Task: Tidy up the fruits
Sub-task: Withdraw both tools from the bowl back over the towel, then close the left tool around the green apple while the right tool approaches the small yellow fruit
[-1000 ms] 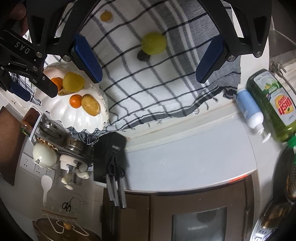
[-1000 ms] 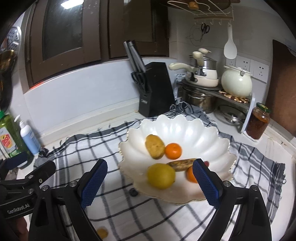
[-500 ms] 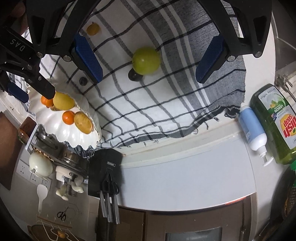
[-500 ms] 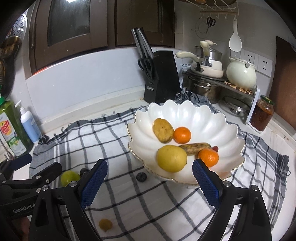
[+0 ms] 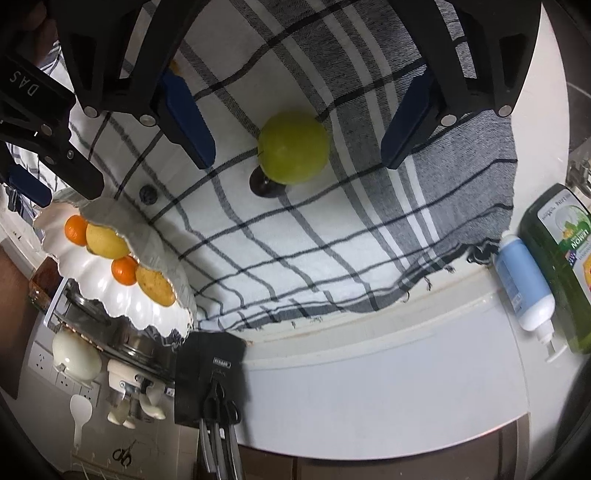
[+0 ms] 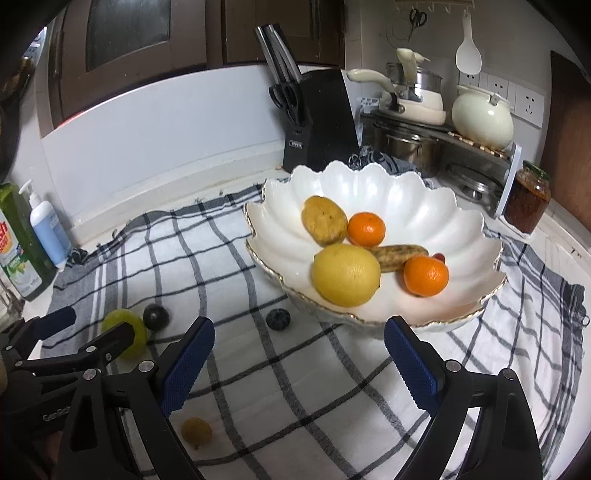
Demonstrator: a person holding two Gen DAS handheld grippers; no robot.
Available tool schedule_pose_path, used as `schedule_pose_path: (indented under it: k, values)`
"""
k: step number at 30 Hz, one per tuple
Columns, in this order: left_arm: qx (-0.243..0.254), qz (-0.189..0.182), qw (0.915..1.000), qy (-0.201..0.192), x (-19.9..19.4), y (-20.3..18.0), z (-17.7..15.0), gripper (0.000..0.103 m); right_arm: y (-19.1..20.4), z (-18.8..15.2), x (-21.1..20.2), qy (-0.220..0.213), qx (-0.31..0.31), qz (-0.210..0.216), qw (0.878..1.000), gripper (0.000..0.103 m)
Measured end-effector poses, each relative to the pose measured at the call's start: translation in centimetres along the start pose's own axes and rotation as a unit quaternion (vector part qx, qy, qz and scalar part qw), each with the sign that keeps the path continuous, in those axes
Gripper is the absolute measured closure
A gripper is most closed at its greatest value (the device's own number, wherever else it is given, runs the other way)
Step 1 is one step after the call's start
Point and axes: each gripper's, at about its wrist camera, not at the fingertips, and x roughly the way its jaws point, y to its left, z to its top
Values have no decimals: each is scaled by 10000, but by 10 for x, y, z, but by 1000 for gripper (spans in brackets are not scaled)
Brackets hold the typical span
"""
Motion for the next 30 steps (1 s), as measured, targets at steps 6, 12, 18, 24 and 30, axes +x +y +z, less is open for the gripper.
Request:
schedule_pose_path:
  k: [6, 12, 18, 24, 30]
  values:
    - [-4, -29, 9999, 108, 11, 0, -3, 20, 3, -4, 3, -14, -47, -27, 10000, 8]
    - [28, -11, 9998, 189, 22, 0, -6, 23, 5, -11, 11, 107, -36, 10, 9999, 8]
    - [32, 24, 9997, 255, 31, 1, -7, 32, 5, -16, 21, 190, -39, -5, 9998, 8]
    - [41, 5, 9995, 314, 38, 0, -7, 47, 1, -16, 33, 280, 28, 63, 9996, 8]
    - [-23, -55, 9995, 306, 38, 1, -7, 56, 2, -14, 42, 358, 68, 262, 9990, 8]
